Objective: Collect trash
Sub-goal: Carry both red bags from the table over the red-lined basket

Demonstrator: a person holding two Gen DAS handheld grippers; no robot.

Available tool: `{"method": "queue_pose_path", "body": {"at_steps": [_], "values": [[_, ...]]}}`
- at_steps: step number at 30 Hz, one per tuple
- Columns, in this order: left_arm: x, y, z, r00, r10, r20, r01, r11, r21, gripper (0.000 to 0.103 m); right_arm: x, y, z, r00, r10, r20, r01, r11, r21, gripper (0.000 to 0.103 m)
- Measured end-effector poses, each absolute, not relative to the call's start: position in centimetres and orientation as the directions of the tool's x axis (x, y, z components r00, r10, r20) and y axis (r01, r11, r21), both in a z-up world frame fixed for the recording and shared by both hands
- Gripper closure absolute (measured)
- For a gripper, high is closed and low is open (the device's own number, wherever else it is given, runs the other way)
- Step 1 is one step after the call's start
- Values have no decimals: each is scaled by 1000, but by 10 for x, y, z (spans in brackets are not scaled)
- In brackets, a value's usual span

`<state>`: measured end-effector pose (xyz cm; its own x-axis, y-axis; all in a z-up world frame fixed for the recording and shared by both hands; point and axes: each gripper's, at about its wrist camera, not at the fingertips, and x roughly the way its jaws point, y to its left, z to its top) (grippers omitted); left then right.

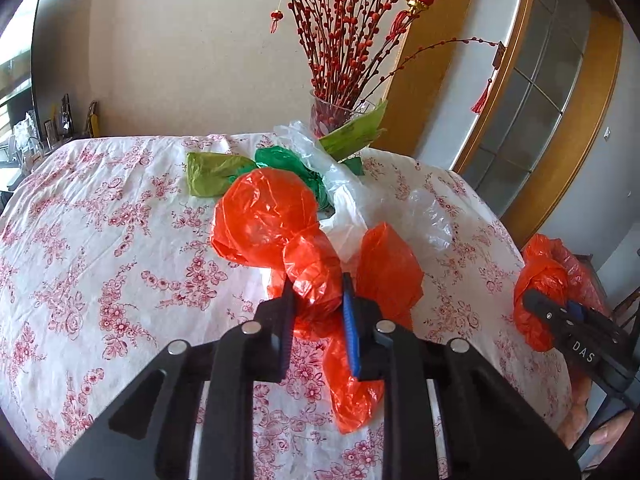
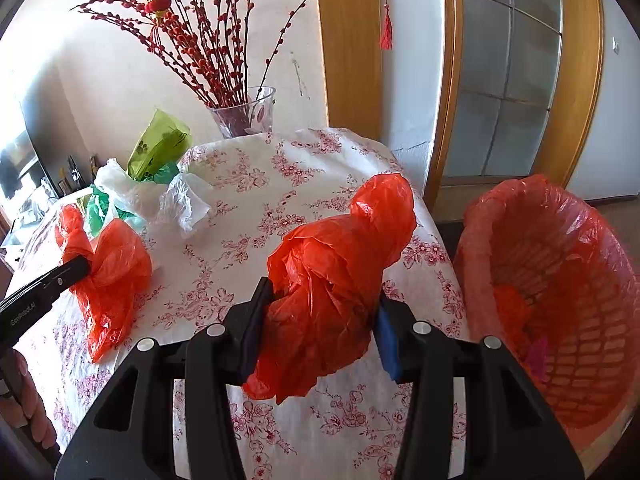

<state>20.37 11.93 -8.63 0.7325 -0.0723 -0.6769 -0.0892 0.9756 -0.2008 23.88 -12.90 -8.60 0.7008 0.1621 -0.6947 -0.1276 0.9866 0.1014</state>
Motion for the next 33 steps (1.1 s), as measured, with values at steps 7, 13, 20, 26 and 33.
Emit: {"method": "queue_pose_path", "body": {"at_steps": [7, 13, 20, 26, 33], "values": [[191, 119, -66, 764, -74, -640, -76, 976, -205, 82, 229, -134, -74, 726, 158, -670, -129, 987, 93, 55], [184, 108, -46, 790, -90, -606, -47, 977, -207, 82, 221, -140, -65, 745, 154, -649, -127, 988, 88, 55], [190, 89, -31, 801, -121, -587, -1, 979, -204, 82, 210, -156, -55, 767, 139, -626, -108, 990, 88, 55], [195, 70, -29, 798, -151, -584, 37, 979, -202, 82, 201, -177, -46, 788, 122, -604, -78, 992, 98, 55], [203, 43, -29, 789, -195, -583, 87, 974, -207, 82, 193, -205, -39, 808, 85, -583, -31, 994, 102, 55]]}}
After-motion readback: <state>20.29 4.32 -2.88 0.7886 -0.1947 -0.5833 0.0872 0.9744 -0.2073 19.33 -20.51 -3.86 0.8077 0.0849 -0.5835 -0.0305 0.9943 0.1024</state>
